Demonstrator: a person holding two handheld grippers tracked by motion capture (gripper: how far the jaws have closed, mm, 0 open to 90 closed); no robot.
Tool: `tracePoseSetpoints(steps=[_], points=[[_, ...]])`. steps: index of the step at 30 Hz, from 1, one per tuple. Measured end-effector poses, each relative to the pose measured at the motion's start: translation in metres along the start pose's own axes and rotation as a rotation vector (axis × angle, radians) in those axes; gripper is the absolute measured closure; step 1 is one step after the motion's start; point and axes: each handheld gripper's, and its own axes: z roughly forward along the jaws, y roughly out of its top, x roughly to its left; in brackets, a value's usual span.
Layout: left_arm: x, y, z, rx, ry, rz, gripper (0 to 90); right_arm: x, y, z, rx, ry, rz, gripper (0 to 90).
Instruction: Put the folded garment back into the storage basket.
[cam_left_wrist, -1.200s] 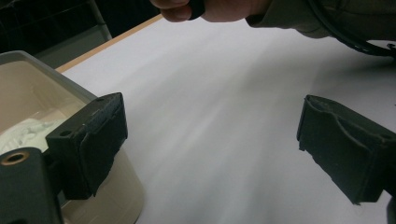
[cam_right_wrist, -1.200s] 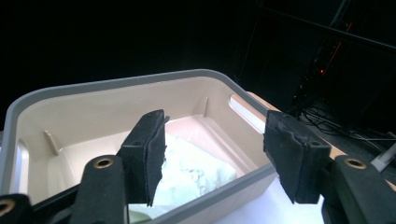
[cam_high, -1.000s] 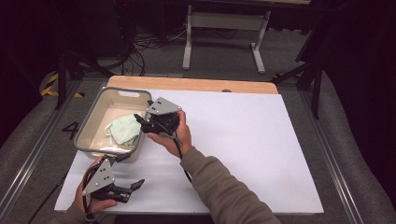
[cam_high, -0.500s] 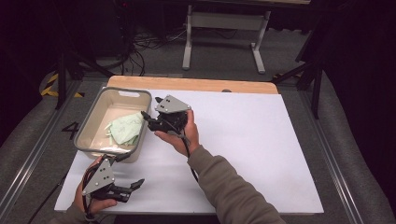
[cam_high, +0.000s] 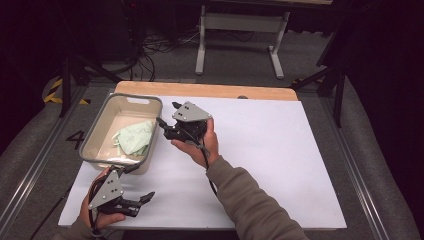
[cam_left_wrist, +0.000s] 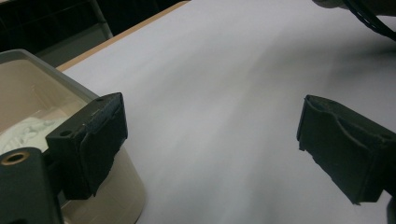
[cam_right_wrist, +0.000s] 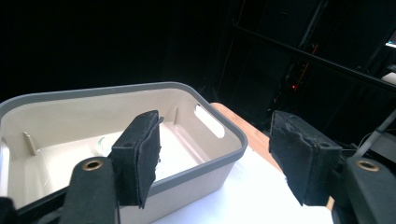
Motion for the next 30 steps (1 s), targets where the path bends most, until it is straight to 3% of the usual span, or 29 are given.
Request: tracePoseSetpoints(steps=[18, 30], points=[[0.000, 0.000, 0.000, 0.003, 0.008, 0.005, 9.5, -0.008, 0.000, -0.019, 0.001, -0.013, -0.029, 32.0], [0.000, 0.000, 0.000, 0.005, 0.011, 0.008, 9.5, -0.011, -0.003, -0.027, 0.011, -0.005, -0.078, 28.2]])
